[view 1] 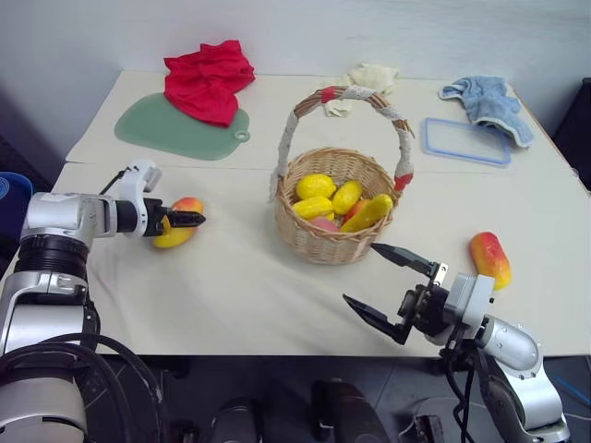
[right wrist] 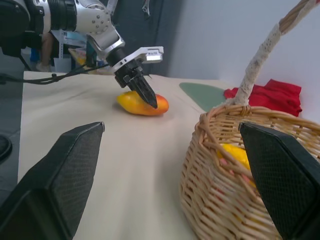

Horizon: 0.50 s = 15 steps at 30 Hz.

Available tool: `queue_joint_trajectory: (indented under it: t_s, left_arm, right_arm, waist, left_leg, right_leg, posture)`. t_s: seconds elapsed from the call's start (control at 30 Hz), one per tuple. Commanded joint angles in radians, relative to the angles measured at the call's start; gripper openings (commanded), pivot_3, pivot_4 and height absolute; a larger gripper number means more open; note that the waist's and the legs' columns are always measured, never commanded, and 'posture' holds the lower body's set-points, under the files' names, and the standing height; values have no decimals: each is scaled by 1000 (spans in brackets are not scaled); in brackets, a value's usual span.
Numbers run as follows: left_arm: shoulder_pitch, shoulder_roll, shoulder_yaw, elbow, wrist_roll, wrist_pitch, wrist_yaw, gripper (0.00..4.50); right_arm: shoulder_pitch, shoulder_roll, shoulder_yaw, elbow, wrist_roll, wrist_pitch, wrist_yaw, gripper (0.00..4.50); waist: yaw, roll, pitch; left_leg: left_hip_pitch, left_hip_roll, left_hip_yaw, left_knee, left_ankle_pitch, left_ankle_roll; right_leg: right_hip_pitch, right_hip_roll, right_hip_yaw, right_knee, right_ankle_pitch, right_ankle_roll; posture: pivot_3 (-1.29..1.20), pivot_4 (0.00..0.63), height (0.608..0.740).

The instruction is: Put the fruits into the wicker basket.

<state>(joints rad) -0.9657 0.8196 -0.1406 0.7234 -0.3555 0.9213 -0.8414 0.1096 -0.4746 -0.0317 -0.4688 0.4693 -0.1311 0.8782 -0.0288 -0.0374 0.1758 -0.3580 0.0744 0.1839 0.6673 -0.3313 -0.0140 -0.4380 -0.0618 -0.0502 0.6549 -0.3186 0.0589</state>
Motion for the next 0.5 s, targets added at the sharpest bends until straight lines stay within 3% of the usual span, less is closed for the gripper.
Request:
queue_joint_trajectory:
  t_s: [0.03, 0.2, 0.3, 0.4, 0.5]
  left_arm:
    - [20, 17, -32, -12, 99, -144, -38, 4094]
    - [102, 69, -1, -194, 82, -115, -145, 2816]
    - [120, 86, 55, -287, 14, -69, -223, 2788]
    - [113, 53, 149, -442, -118, -114, -345, 2788]
    - [103, -14, 141, -595, -151, -175, -363, 2788]
  right_arm:
    - [7, 11, -24, -31, -16, -50, -25, 4500]
    - [16, 14, -44, -39, -39, -64, -67, 4500]
    - [28, 0, -74, -52, -33, -40, -97, 4500]
    - [39, 0, -123, -62, -5, -11, -137, 4500]
    - [68, -16, -162, -46, -8, -8, -137, 4500]
  waist:
    - [0, 0, 0]
    - [1, 0, 0]
    - [2, 0, 0]
    - [8, 0, 0]
    - [16, 0, 0]
  left_leg:
    - [1, 0, 0, 1, 0, 0]
    - [2, 1, 1, 3, 1, 0]
    - [1, 5, 1, 3, 1, 0]
    - [-2, 6, -1, 6, 0, 1]
    - [-8, 7, -6, 15, -2, 1]
  right_leg:
    - [0, 0, 0, 1, 0, 0]
    - [0, -1, 3, 4, 0, 0]
    - [-1, -2, 5, 4, 0, 0]
    - [-1, -1, 5, 5, 0, 0]
    - [-2, -1, 4, 5, 0, 0]
  posture:
    - [0, 150, 740]
    - [0, 150, 740]
    - [0, 150, 740]
    - [0, 150, 740]
    - [0, 150, 740]
